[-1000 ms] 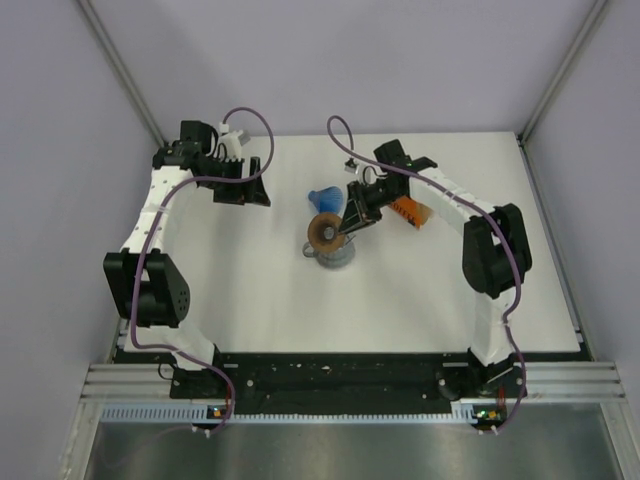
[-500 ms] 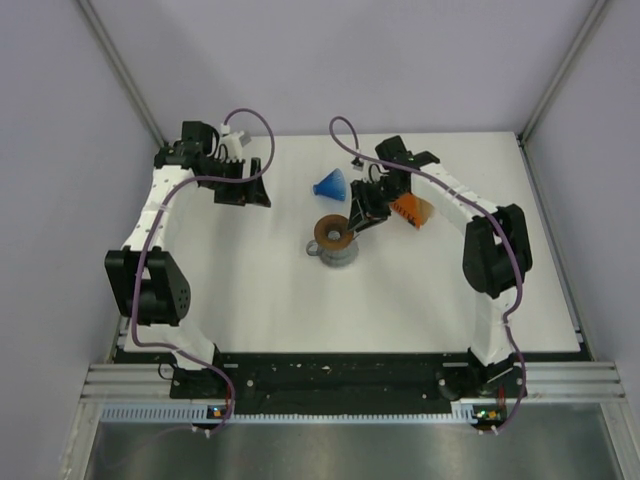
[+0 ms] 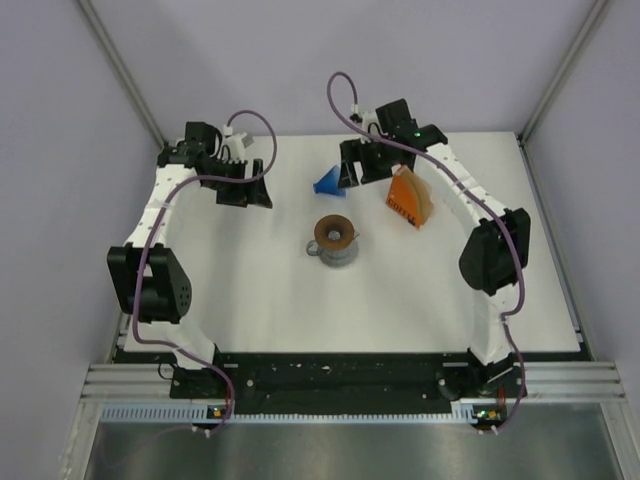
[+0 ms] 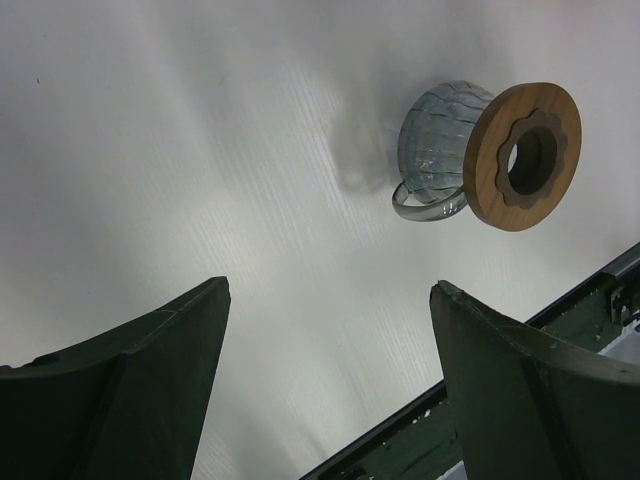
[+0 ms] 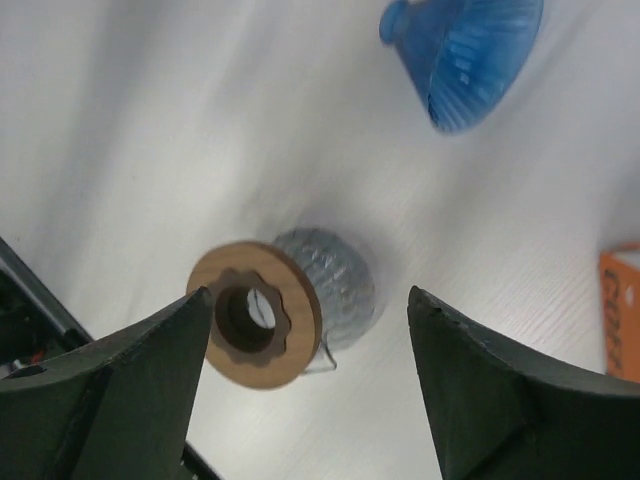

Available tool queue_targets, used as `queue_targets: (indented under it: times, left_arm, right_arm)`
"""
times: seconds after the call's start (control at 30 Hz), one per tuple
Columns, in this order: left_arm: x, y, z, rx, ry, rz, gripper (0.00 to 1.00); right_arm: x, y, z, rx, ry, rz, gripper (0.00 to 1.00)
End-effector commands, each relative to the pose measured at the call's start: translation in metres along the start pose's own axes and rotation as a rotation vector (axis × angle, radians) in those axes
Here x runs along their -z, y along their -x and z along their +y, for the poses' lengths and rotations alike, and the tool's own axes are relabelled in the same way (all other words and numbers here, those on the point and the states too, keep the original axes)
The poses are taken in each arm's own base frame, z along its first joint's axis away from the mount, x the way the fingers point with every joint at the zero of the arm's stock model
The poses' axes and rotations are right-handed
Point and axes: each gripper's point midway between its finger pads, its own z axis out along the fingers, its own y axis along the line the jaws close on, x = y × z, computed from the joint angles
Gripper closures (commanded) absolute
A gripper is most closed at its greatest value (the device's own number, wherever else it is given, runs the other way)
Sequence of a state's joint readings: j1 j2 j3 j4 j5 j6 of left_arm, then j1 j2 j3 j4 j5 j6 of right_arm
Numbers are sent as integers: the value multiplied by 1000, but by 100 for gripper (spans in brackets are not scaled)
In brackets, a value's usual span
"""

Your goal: Place the coffee filter in the dripper

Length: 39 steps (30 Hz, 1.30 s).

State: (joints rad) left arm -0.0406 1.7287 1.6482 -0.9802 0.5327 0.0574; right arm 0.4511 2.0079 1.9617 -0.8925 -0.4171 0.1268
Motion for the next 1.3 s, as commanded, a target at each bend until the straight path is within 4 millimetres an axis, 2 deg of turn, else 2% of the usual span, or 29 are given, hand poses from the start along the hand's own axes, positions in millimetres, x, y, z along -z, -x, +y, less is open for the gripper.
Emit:
queue_targets:
  times: [0.0,0.13,0.27,0.47,0.63,0.77,0.93,1.03,1.13,1.17,1.23,1.27]
  left_arm:
    - [6,13,-3,-26,7,-41,13]
    - [10,8,-1,-39,28,-47,13]
    - [14,6,0,-55,48,-56,13]
    - [13,8,0,-49,43,-63,13]
    - [13,6,-1,-47,43,-56,14]
    - [15,5,0,-56,51,-61,14]
    - [15,6,0,-58,51,-65,14]
    - [16,10,-1,-52,45,-73,14]
    - [27,19,2,-21,59,-94,13]
    - [32,23,5,-11,71,-107,13]
    - [40,31,1,-5,74,-133,12]
    - [45,35,-3,-7,68,-146,12]
  right_arm:
    - [-27,70,-8,130,-16,-213,21]
    - [-63,96,-22,120,-33,-264,19]
    - [-94,86,-43,21,-86,-231,21]
    - [-134,63,-27,13,-17,-178,28]
    - [-149,58,-16,7,41,-174,49]
    - [-154,63,-13,50,68,-206,76]
    - [-154,63,-4,182,75,-214,99]
    - [-144,64,14,376,51,-226,100]
    - [-128,58,34,656,-26,-245,100]
    - [-117,63,44,794,-72,-282,100]
    - [-103,59,61,989,-151,-342,100]
    - [-90,64,70,1081,-198,-401,100]
